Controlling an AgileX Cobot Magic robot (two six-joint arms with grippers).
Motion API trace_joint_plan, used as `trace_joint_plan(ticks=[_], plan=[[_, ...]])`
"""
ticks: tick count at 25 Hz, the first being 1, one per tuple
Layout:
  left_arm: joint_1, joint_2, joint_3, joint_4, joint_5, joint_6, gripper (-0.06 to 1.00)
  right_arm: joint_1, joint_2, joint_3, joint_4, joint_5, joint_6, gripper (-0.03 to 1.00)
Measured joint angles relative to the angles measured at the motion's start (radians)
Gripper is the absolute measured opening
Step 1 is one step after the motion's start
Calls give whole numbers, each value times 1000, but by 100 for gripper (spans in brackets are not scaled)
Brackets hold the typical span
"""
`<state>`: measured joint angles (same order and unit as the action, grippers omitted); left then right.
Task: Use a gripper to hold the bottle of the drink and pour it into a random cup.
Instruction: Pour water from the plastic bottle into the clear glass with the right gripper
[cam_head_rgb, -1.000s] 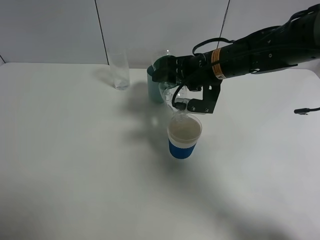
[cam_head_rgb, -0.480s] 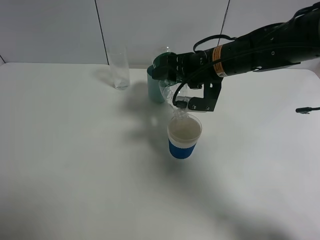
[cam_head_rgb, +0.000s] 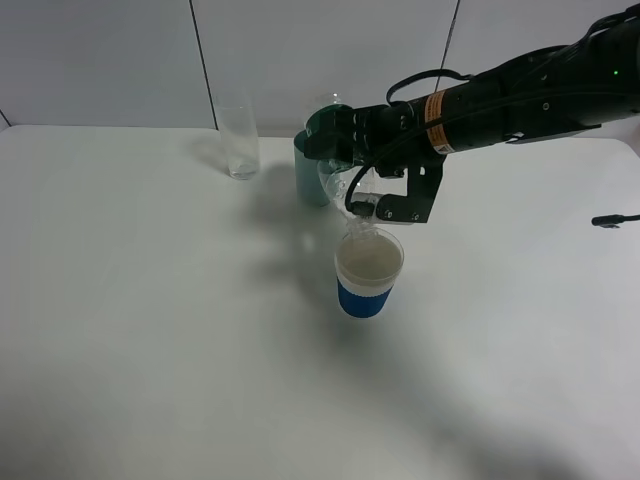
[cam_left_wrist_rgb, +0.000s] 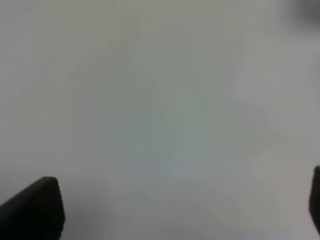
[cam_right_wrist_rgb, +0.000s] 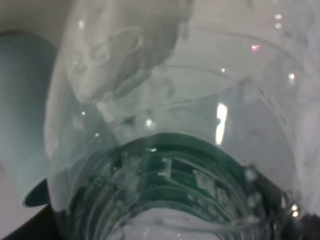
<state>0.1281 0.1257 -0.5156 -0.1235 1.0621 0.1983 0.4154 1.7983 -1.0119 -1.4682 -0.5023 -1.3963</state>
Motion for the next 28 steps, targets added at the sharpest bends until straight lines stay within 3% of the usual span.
trace_joint_plan(ticks=[5,10,16,18,23,28], plan=[[0,0,0,0,0,0,99,0,0,0,1,-6,22,56],[0,0,0,0,0,0,99,0,0,0,39,-65,150,56],[0,0,0,0,0,0,99,0,0,0,77,-61,253,56],[0,0,0,0,0,0,99,0,0,0,105,-61,322,56],[0,0,0,0,0,0,99,0,0,0,175,-69,649,56],[0,0,0,0,0,0,99,-17,0,0,229,-95,864,56]])
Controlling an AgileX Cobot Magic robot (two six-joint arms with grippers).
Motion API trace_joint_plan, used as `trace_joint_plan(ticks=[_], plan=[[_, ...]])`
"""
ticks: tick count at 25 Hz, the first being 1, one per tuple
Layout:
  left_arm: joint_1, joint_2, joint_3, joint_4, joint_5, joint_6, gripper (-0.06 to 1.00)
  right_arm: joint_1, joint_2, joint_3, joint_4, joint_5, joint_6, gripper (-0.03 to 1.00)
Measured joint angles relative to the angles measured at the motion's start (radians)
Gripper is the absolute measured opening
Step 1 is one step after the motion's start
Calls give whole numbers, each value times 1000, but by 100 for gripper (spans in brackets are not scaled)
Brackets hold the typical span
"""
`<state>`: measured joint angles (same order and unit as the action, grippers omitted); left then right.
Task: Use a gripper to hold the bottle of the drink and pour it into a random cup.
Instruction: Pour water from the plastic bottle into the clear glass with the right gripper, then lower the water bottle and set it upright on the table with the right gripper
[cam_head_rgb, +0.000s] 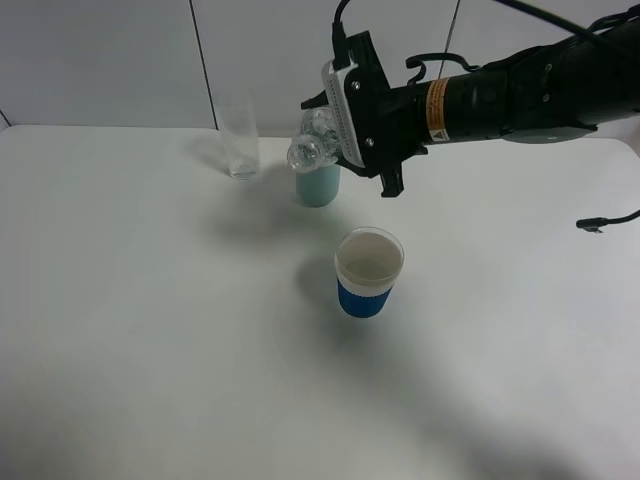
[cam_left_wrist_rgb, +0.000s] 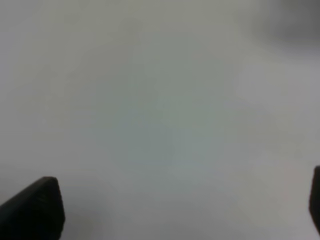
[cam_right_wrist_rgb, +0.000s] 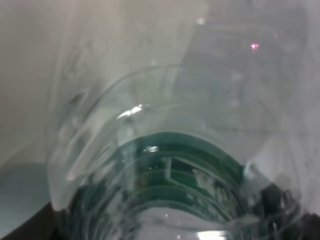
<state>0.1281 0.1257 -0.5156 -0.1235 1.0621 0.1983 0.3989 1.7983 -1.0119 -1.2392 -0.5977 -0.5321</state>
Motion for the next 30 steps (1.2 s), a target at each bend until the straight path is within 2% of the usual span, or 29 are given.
trace_joint_plan(ticks=[5,14,20,24,30], plan=[[0,0,0,0,0,0,99,-39,0,0,120,-22,221,56],[0,0,0,0,0,0,99,-88,-32,0,138,-52,663,56],[0,0,0,0,0,0,99,-128,-61,0,138,-38,933,56],[0,0,0,0,0,0,99,-140,-66,0,138,21,1042,56],[0,0,0,0,0,0,99,-143,-70,32,166,62,1062,56]])
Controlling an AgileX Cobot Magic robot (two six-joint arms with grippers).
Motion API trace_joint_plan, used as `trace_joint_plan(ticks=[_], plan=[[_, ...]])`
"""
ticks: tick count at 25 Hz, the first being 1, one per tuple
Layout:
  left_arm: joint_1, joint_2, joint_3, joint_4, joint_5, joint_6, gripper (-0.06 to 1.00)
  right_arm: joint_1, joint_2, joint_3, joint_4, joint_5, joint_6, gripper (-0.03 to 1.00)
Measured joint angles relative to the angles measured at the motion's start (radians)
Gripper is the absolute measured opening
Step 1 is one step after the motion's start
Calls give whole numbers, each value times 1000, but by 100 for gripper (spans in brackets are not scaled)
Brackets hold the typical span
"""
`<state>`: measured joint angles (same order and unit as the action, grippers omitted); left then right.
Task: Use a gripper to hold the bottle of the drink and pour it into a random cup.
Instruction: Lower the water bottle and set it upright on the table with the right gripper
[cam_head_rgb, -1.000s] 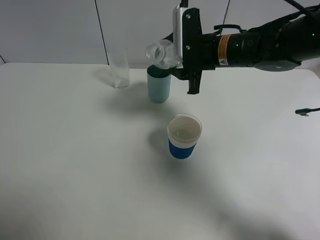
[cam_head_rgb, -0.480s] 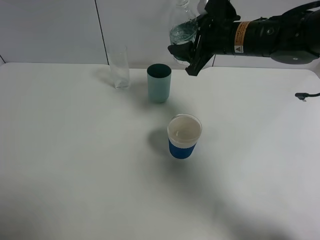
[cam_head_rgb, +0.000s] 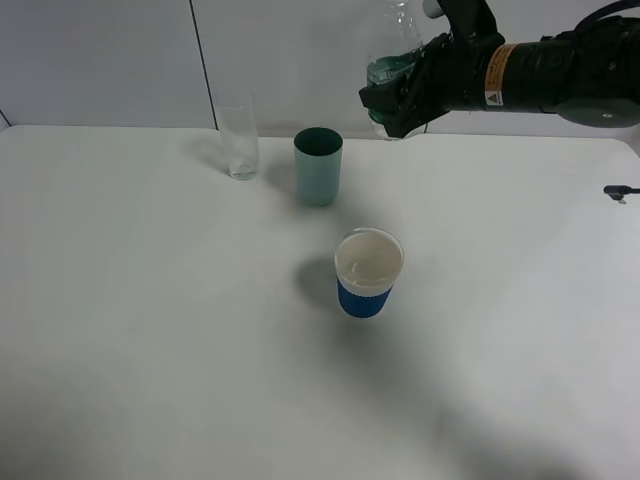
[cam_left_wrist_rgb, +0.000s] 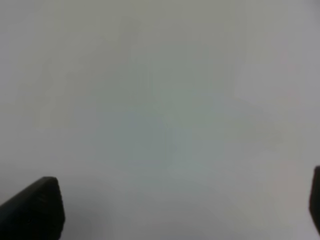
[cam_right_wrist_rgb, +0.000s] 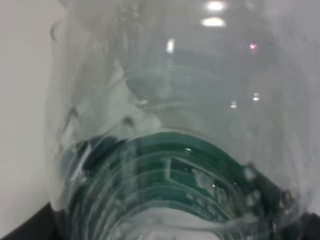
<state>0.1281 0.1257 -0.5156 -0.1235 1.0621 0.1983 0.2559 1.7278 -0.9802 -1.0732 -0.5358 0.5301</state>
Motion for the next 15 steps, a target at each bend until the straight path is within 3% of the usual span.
trace_joint_plan(ticks=[6,15], plan=[[0,0,0,0,0,0,99,-41,-29,98,60,12,-11,56],[0,0,0,0,0,0,99,-97,-43,165,64,12,-10,56]])
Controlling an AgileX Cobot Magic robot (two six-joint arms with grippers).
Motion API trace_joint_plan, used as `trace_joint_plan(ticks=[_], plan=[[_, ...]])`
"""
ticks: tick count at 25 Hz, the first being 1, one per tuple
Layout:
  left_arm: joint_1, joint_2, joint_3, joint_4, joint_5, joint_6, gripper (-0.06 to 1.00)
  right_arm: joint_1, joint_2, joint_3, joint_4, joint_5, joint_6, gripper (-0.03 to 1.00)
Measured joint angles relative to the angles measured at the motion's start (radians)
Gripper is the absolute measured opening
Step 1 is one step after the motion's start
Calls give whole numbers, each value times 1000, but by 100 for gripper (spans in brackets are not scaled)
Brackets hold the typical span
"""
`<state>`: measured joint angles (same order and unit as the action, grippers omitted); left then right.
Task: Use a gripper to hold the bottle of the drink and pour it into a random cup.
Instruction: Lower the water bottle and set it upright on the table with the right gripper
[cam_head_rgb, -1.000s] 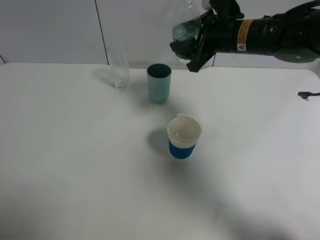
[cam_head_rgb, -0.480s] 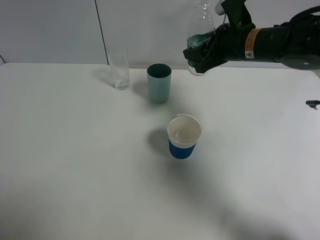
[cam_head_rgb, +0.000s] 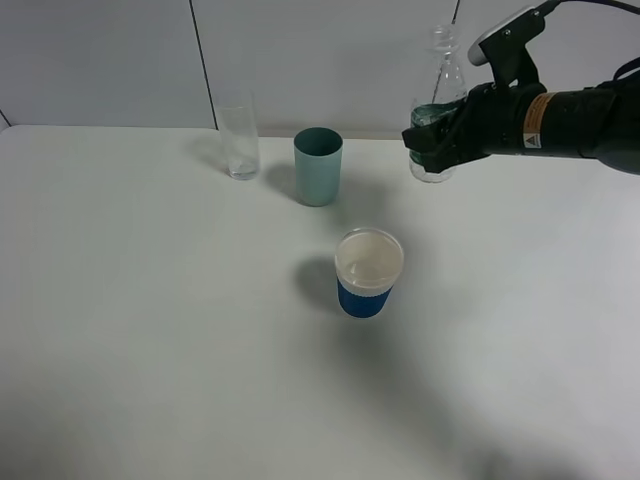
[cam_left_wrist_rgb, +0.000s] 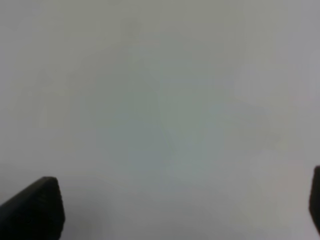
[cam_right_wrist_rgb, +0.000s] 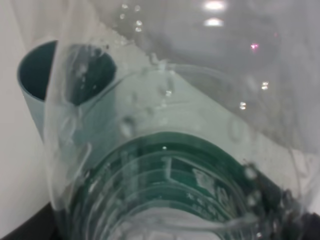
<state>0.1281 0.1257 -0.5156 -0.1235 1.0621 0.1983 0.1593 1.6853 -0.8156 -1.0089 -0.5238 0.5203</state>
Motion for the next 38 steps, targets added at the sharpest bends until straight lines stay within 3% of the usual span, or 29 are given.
trace_joint_plan(ticks=[12,25,38], plan=[[0,0,0,0,0,0,99,-39,79,1,-166,-124,-49,56],[0,0,0,0,0,0,99,-42,192,0,-246,-213,-110,56],[0,0,0,0,0,0,99,-99,213,-1,-288,-230,-100,56]])
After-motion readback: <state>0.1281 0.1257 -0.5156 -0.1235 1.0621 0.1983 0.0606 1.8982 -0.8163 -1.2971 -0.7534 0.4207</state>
